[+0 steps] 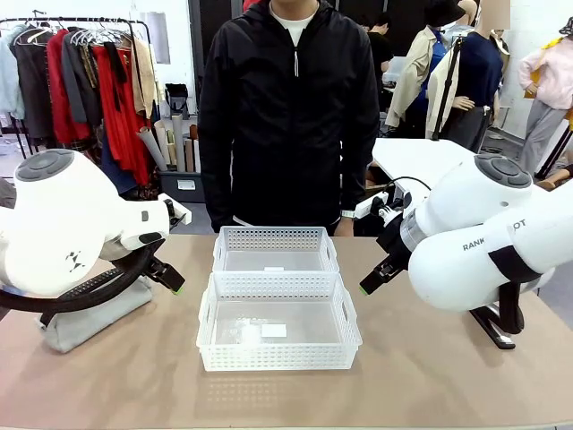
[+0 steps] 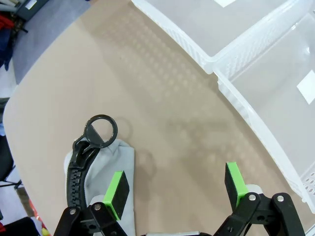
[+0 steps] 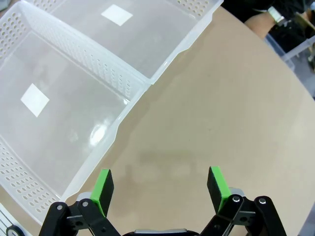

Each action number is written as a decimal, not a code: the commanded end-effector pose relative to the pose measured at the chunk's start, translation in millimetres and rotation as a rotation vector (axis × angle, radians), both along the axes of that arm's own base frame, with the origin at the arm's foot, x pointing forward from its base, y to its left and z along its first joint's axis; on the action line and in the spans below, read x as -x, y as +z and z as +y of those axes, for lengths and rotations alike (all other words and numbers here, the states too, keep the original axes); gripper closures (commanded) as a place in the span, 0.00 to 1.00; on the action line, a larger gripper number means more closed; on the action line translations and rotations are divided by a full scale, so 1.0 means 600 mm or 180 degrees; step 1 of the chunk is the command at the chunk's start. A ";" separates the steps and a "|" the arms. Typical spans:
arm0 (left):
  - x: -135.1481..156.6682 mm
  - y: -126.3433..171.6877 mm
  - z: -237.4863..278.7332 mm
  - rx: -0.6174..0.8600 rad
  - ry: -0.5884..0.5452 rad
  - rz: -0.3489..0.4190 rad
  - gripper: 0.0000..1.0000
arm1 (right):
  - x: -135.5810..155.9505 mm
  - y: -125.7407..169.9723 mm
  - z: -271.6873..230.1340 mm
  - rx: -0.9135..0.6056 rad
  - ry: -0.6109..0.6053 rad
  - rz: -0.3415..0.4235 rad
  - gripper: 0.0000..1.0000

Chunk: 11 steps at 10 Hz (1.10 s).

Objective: Distribute items into two baskets.
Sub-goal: Pick up the Pencil pouch that the person points to.

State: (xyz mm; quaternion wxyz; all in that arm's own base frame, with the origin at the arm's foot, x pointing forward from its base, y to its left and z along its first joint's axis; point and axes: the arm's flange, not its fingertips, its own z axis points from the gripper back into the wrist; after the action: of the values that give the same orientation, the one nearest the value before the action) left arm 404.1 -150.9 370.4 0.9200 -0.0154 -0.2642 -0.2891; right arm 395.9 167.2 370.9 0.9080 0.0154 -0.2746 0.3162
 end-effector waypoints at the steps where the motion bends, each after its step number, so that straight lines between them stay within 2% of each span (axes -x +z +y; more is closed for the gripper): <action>1: -0.025 0.028 0.024 0.0075 0.0015 0.0174 0.00 | -0.016 0.018 -0.026 -0.0149 0.0087 0.0095 0.00; 6: -0.112 0.136 0.145 0.0544 -0.0121 0.0612 0.00 | -0.070 0.078 -0.150 -0.0407 0.0312 0.0316 0.00; 9: -0.116 0.189 0.239 0.0841 -0.0118 0.0823 0.00 | -0.086 0.119 -0.257 -0.0817 0.0334 0.0425 0.00; 11: -0.097 0.225 0.321 0.1027 -0.0012 0.0824 0.00 | -0.073 0.129 -0.325 -0.1114 0.0316 0.0468 0.00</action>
State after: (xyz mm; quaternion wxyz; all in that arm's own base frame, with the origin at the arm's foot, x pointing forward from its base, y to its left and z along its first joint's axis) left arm 464.9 25.2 497.0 0.9363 -0.1777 -0.1797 -0.2438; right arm 436.8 -13.5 451.1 0.8994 0.1803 -0.2546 0.3062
